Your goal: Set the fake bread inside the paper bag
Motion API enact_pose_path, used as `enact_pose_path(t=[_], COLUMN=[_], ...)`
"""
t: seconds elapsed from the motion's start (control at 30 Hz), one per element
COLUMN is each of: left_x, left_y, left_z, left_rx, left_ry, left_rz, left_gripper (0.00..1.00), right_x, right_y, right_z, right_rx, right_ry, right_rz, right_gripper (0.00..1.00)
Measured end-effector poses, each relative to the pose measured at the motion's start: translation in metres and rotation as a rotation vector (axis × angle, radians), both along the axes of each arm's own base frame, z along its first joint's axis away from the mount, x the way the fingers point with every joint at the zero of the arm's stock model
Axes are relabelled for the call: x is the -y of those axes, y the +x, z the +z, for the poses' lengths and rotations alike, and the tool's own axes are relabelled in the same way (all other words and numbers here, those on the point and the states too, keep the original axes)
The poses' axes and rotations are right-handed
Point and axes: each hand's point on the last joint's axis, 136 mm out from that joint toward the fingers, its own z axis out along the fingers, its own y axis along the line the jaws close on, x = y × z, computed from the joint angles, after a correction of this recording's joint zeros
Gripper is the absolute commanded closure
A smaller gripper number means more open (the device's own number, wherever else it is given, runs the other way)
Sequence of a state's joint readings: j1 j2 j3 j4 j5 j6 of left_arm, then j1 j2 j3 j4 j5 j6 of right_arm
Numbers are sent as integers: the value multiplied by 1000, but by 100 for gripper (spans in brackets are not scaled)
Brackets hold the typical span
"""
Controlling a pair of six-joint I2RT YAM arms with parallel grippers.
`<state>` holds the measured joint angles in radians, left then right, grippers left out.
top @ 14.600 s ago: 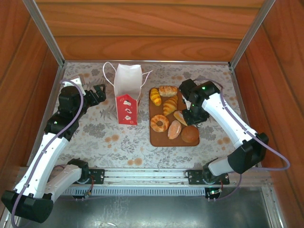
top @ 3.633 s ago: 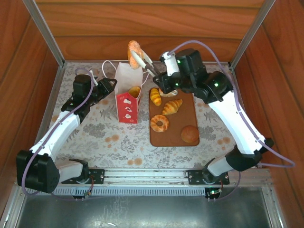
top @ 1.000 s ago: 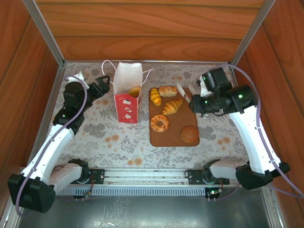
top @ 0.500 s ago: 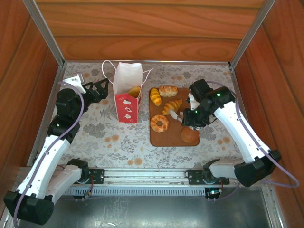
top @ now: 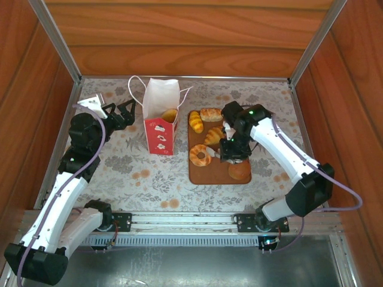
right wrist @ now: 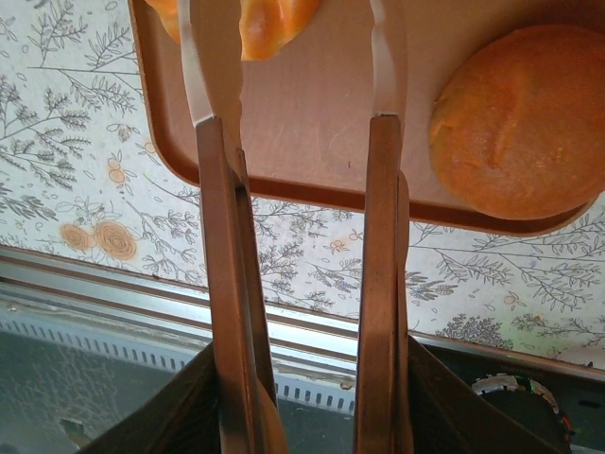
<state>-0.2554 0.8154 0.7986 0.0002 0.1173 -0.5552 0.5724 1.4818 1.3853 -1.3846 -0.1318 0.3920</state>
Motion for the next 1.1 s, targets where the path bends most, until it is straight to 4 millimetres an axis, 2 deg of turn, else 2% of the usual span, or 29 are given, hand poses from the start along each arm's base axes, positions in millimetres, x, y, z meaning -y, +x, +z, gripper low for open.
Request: enact_pose_path(t=[0.2, 0.6, 0.93, 1.1], left_x=[-2, -7, -9, -9], left_y=[0, -3, -4, -3], left_z=[-5, 1, 2, -6], left_rx=[-9, 11, 16, -2], left_ry=[4, -1, -1, 3], left_rz=[12, 33, 45, 46], left_gripper=[0, 0, 0, 0], right_x=[-7, -18, -20, -20], right_y=[6, 20, 16, 17], right_z=[-6, -14, -25, -30], right_rx=[-6, -15, -57, -71], right_ry=[-33, -69, -102, -117], right_rz=[28, 70, 107, 111], right_gripper=[55, 55, 56, 57])
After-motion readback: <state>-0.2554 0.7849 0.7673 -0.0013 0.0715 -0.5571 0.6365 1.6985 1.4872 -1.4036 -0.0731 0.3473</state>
